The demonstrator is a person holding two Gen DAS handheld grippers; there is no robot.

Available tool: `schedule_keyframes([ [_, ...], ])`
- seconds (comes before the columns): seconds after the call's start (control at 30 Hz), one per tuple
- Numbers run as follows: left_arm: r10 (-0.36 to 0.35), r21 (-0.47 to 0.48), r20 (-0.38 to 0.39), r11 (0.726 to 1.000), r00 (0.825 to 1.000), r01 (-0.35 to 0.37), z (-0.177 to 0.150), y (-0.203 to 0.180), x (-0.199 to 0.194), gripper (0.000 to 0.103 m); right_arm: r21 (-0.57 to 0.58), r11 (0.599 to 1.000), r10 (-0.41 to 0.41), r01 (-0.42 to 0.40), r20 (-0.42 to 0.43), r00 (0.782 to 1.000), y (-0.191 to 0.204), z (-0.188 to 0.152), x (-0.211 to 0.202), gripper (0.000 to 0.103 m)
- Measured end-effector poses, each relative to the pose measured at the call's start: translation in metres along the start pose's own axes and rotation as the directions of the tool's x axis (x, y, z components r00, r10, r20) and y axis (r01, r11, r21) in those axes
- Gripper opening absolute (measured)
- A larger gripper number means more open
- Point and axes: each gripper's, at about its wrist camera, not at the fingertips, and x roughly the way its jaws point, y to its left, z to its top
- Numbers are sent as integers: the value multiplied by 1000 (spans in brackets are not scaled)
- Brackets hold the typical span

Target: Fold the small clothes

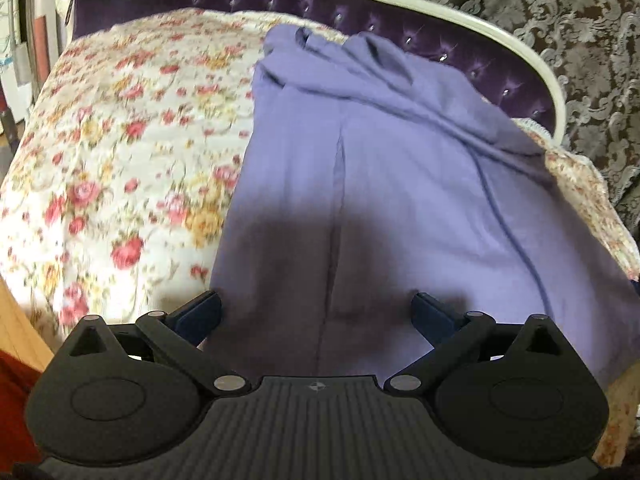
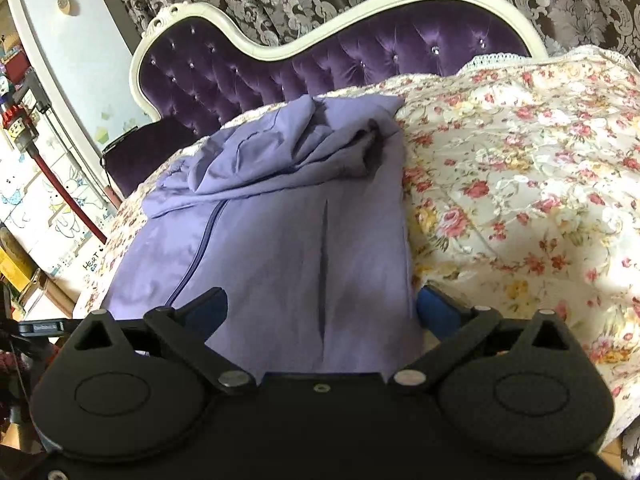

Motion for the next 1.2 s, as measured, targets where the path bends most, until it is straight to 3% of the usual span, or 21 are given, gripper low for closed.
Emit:
schedule_keyframes([
  [0.13, 7, -13, -7, 1000, 1000, -7, -3, 1, 0, 103, 39, 999, 11, -10, -13, 1000, 1, -2, 0, 102],
  [0.43, 47, 2, -18, 999, 999, -47, -5, -6, 3, 103, 214, 968, 136, -129, -19, 991, -9, -9, 7, 102],
  [1.0, 37, 25, -40, 999, 998, -36, -16, -12, -2, 101, 70, 994, 87, -82, -75, 993, 14, -13, 16, 103],
  [1.13, 13, 30, -23, 999, 1000, -12, -24, -13, -10, 84, 42, 996, 79, -75, -89, 993, 18, -15, 17, 102],
  [1.2, -5, 32, -22, 999, 1000, 6, -26, -12, -14, 78, 29, 998, 67, -64, -94, 993, 19, -15, 17, 97],
])
